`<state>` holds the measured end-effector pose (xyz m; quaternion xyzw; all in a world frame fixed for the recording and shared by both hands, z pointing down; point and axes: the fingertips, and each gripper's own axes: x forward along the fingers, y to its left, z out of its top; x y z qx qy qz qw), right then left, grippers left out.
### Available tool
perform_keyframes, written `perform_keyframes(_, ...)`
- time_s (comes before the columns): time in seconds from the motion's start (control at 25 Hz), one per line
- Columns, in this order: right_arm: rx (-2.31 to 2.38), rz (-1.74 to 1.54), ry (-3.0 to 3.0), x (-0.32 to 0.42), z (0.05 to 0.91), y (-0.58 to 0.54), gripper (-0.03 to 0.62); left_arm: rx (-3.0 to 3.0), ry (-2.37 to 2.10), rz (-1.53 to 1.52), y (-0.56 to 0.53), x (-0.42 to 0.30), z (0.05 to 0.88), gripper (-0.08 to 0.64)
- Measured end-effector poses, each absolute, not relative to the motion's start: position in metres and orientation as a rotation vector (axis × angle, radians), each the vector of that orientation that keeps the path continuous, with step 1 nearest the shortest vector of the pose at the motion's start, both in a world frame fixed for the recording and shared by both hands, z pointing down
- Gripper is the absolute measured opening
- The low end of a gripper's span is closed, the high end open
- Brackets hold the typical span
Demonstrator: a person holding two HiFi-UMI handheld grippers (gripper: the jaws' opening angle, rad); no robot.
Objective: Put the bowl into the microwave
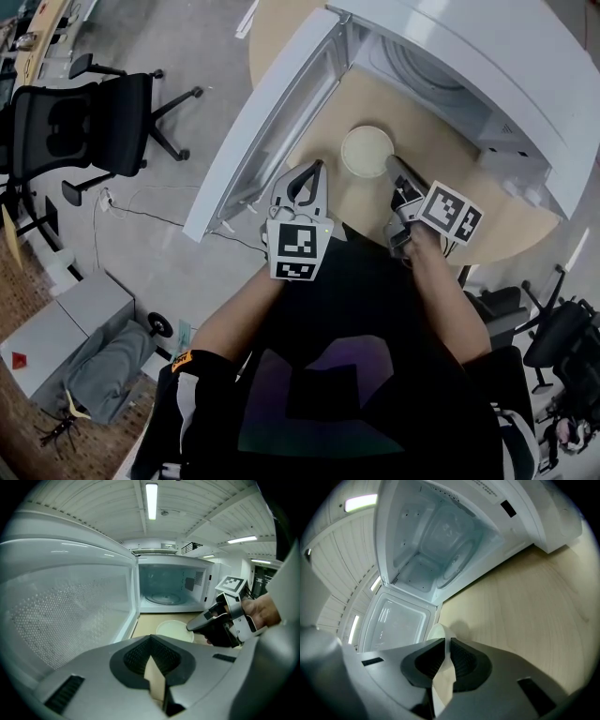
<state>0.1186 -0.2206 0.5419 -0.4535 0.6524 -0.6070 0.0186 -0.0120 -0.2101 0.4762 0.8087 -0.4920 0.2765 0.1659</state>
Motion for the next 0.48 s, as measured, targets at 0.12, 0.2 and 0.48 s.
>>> perform_keyframes(0.12, -1.403, -1.861, 1.993, 0.122, 0.533, -0.226, 0.048, 2.303, -1.407, 0.784, -0.211, -0.013, 0.475, 0.044)
perform_keyframes(0.2, -1.399, -1.839, 1.975, 0.124, 0.526, -0.231, 0.048, 2.301, -1.409, 0.782, -0.21, -0.014, 0.474, 0.044)
perform_keyframes(0.48, -1.384, -1.767, 1.907, 0.133, 0.501, -0.245, 0.046, 2.322, -1.401, 0.765, -0.21, -0.009, 0.467, 0.044)
